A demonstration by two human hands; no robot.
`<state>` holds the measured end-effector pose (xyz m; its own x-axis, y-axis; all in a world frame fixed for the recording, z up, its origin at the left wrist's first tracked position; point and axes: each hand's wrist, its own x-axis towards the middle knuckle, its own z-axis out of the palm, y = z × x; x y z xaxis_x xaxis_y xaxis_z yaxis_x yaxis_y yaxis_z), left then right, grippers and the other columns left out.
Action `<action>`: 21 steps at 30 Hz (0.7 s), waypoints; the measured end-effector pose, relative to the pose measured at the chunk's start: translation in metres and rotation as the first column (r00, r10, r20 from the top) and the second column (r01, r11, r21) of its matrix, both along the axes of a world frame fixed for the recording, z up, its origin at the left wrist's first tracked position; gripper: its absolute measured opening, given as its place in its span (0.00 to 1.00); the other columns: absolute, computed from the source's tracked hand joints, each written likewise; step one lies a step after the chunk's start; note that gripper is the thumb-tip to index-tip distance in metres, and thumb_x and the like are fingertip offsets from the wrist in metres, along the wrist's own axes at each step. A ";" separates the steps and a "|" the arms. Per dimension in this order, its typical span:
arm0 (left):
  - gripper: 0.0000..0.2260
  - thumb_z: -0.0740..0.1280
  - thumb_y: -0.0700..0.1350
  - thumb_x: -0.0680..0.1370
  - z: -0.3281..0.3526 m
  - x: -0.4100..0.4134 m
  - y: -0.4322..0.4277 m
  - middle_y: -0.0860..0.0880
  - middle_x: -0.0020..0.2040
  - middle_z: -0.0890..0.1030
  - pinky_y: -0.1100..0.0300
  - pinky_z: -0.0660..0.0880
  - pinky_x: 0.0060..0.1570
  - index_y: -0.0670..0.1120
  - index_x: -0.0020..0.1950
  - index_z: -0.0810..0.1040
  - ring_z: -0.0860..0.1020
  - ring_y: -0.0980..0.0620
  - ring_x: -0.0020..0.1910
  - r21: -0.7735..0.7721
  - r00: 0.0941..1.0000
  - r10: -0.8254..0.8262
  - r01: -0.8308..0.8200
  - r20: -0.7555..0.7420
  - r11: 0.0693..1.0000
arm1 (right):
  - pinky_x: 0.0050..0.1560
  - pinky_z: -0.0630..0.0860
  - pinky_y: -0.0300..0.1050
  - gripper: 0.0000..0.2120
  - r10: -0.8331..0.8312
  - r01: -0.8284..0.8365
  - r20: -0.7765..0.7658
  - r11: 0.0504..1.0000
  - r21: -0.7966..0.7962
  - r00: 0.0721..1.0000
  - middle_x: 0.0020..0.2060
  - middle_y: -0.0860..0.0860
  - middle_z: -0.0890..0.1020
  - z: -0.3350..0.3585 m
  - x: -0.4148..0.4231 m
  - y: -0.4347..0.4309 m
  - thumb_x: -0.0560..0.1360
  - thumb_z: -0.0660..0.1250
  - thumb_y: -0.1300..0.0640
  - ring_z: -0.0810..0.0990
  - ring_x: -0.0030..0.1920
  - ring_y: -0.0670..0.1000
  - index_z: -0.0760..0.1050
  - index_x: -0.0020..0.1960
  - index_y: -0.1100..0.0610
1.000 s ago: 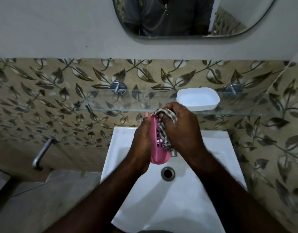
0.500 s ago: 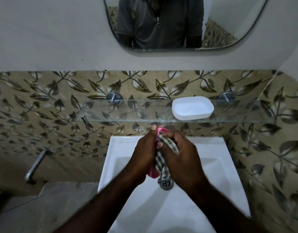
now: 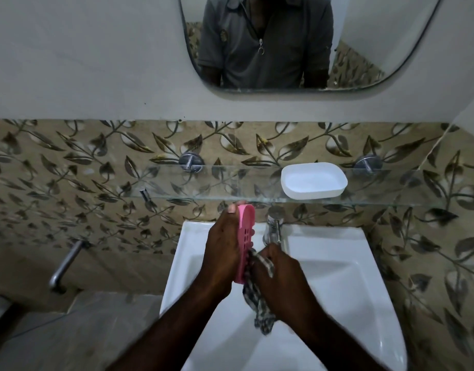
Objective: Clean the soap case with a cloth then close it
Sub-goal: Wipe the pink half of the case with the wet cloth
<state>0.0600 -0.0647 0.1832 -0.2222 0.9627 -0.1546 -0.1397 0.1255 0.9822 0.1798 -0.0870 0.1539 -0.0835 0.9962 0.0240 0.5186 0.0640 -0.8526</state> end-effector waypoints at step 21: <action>0.25 0.53 0.68 0.74 -0.012 -0.011 -0.009 0.44 0.46 0.86 0.43 0.80 0.53 0.55 0.55 0.81 0.84 0.44 0.46 -0.021 0.998 -0.038 0.037 -0.053 0.999 | 0.34 0.70 0.33 0.07 0.000 -0.002 -0.055 1.000 -0.027 0.998 0.34 0.46 0.79 0.008 -0.009 -0.006 0.78 0.63 0.53 0.77 0.35 0.40 0.69 0.42 0.50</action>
<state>0.0489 -0.0733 0.1710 -0.1940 0.9674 -0.1625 -0.0816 0.1492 0.9854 0.1708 -0.0930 0.1622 -0.0840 0.9965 0.0017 0.4706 0.0412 -0.8814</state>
